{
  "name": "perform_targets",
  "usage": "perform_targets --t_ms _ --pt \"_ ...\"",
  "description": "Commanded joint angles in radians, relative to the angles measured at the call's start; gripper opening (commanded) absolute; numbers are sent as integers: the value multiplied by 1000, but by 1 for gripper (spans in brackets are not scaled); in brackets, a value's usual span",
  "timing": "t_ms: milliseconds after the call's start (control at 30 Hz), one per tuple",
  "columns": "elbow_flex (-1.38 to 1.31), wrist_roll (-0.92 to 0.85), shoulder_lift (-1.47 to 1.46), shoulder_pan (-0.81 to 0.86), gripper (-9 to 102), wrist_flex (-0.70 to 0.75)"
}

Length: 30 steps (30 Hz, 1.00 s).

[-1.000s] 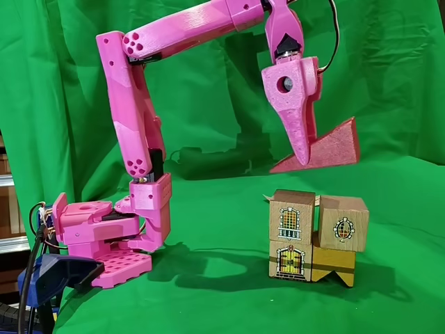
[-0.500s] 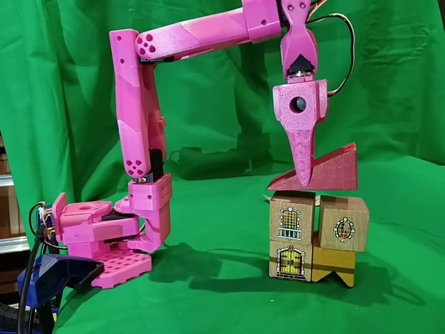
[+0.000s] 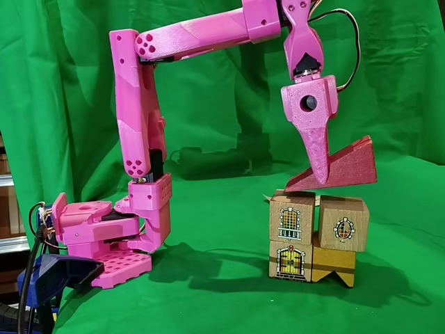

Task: Grasp some building blocks and build the house on the picture.

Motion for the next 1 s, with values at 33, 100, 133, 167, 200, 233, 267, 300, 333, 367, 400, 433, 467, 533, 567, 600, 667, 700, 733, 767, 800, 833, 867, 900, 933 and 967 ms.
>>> perform_targets --t_ms 33,100,133,167,200,233,267,300,333,367,400,433,467,533,567,600,667,700,733,767,800,833,867,900,933,967 --pt "-23 -2 3 5 20 0" --pt "-23 -5 3 5 20 0" --pt "-23 -5 3 5 20 0" --pt "-23 -5 3 5 20 2" --pt "-21 -6 3 5 20 2" --pt "-21 -6 3 5 20 2" --pt "-21 -6 3 6 20 2" --pt "-21 -6 3 12 20 2" --pt "-20 -8 3 18 20 3" --pt "-20 -8 2 25 20 3" --pt "-15 -8 2 26 20 3" --pt "-6 -8 2 28 20 3" --pt "5 -8 2 29 20 3" --pt "26 -8 9 29 20 3" --pt "34 -8 15 31 20 3" --pt "38 -8 18 31 20 3" --pt "38 -8 18 31 20 3" --pt "38 -8 17 31 20 3" --pt "38 -8 15 31 20 3" --pt "38 -8 14 31 20 2" --pt "38 -8 14 29 20 2" --pt "38 -8 14 29 21 2" --pt "38 -8 14 29 22 2" --pt "38 -8 14 29 23 2" --pt "38 -8 14 29 25 2" --pt "38 -8 12 29 27 2"
